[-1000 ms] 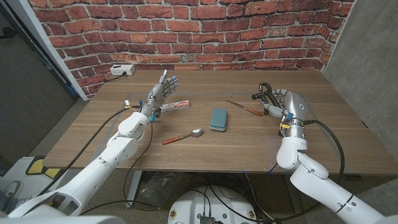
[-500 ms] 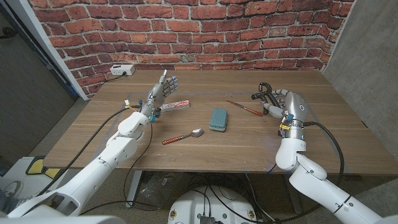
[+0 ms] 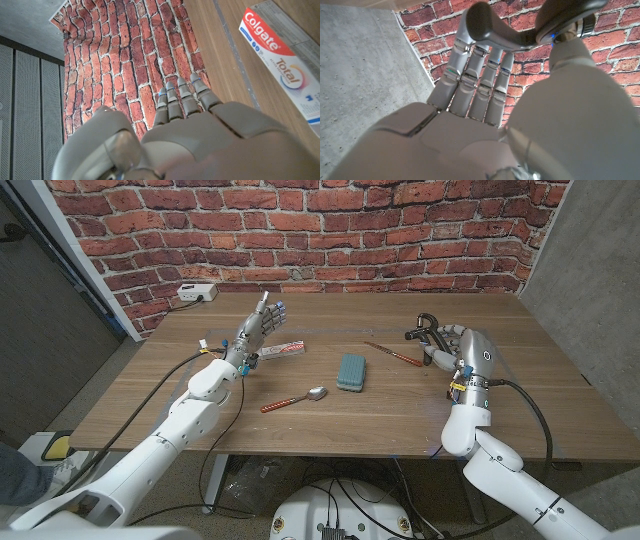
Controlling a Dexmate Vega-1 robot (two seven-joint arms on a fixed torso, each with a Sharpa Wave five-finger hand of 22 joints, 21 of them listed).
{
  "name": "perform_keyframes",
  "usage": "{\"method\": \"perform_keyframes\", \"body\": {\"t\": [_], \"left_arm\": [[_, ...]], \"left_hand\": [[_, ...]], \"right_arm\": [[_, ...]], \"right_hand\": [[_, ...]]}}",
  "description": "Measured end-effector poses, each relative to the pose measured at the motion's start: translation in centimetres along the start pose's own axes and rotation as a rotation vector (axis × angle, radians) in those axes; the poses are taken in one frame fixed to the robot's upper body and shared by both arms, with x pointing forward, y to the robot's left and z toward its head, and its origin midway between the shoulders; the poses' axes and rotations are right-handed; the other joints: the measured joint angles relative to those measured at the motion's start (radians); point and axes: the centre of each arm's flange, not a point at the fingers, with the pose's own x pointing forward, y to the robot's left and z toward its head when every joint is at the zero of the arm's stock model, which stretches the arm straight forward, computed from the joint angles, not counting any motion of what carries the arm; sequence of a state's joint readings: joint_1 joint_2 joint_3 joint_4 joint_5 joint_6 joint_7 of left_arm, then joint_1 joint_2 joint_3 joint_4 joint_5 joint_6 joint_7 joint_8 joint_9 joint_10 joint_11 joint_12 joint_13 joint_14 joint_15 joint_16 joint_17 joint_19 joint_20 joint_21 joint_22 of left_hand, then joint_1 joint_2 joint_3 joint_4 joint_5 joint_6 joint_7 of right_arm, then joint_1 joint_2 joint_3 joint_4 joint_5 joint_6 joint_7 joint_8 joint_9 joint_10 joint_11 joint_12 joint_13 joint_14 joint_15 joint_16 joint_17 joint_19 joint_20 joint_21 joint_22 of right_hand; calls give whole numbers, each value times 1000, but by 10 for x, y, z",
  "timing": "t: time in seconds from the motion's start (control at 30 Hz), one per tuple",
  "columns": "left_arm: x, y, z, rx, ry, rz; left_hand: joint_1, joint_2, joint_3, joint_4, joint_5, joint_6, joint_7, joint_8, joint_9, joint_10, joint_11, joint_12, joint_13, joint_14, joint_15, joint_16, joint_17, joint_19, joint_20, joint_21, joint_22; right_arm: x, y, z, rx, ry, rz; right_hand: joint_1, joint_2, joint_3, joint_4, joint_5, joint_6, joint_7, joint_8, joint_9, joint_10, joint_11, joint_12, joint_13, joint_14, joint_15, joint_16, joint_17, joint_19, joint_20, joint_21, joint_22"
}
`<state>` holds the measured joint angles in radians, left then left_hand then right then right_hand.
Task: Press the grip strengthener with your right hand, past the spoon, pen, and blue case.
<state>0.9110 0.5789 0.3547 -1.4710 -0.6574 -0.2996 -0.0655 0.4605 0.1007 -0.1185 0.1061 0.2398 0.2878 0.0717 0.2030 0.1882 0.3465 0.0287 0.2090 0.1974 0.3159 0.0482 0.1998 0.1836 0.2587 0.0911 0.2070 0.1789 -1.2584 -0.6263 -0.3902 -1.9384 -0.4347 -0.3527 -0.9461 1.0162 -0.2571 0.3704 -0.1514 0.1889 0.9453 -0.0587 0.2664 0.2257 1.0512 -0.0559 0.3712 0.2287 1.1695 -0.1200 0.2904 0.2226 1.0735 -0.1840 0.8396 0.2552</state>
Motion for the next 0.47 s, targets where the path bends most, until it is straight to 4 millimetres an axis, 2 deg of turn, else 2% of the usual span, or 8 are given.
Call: {"method": "perform_keyframes", "body": {"t": [0.47], "left_arm": [[-7,-1,6,19,-4,15]], "left_hand": [[8,-8,0,0,0,0,0,0,0,0,0,0,0,5,-5,0,0,0,0,0,0]], "right_arm": [[0,2,-4,24,-1,-28]], "right_hand": [[-4,4,-7,1,0,0,0,0,0,12,-9,0,25,9,-9,-1,-1,0,0,8,-5]]}}
